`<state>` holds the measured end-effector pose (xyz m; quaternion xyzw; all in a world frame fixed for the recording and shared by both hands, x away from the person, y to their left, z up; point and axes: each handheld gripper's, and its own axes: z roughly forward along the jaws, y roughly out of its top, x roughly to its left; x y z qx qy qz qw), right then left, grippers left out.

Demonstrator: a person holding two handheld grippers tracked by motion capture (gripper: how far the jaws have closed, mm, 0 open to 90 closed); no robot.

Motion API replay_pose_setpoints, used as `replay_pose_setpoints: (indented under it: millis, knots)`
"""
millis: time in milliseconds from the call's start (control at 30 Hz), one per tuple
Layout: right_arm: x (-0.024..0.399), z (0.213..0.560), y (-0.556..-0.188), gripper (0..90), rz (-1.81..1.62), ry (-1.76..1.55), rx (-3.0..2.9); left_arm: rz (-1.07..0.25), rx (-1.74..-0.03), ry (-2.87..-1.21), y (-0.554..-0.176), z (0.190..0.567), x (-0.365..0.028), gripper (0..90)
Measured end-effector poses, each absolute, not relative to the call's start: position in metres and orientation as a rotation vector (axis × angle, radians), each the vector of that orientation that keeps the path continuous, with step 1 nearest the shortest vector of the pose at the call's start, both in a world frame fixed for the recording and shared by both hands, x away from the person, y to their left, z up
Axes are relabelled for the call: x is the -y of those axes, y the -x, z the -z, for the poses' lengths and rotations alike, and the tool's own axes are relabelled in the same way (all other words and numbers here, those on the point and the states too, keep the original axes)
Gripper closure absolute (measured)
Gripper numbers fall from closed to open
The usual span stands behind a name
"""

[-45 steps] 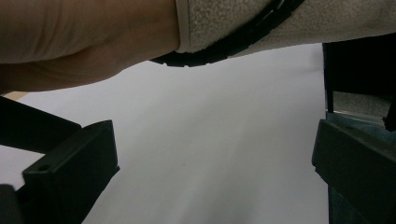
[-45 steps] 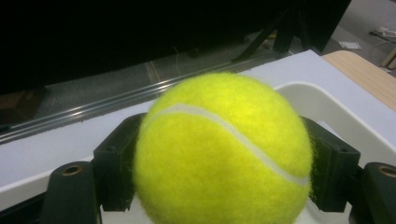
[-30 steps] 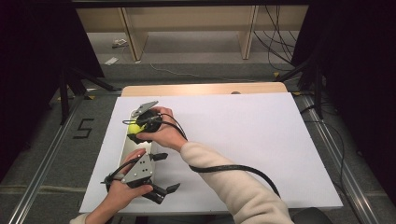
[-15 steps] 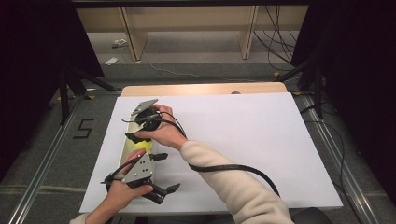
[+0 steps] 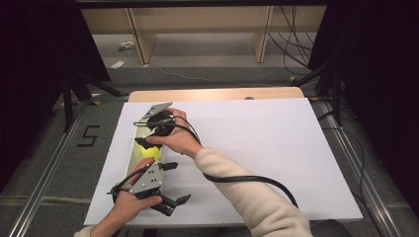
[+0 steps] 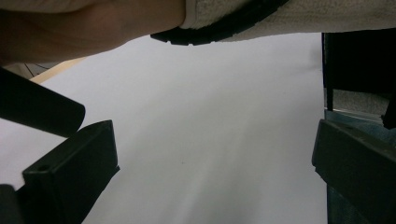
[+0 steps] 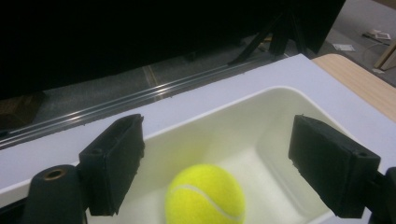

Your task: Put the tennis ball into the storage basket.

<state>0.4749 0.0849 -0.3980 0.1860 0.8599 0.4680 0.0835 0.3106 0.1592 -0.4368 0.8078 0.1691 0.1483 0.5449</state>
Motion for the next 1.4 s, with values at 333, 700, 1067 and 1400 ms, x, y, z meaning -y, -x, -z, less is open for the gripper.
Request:
replay_pose_setpoints:
  millis: [333,700,1067,1400]
  knots:
    - [-0.068,0.395,-0.476,19.3,-1.401,-0.600,-2.546,-0.349,-0.400,-1.917,-0.311,0.437,-0.159,0.0]
    - [-0.051,0.394,-0.475,19.4,-1.400,-0.621,-2.523,-0.351,-0.403,-1.915,-0.311,0.437,-0.159,0.0]
    - [-0.038,0.391,-0.471,19.7,-1.404,-0.634,-2.508,-0.351,-0.404,-1.915,-0.311,0.437,-0.159,0.0]
    - [-0.028,0.389,-0.467,19.7,-1.405,-0.636,-2.500,-0.351,-0.405,-1.914,-0.311,0.437,-0.159,0.0]
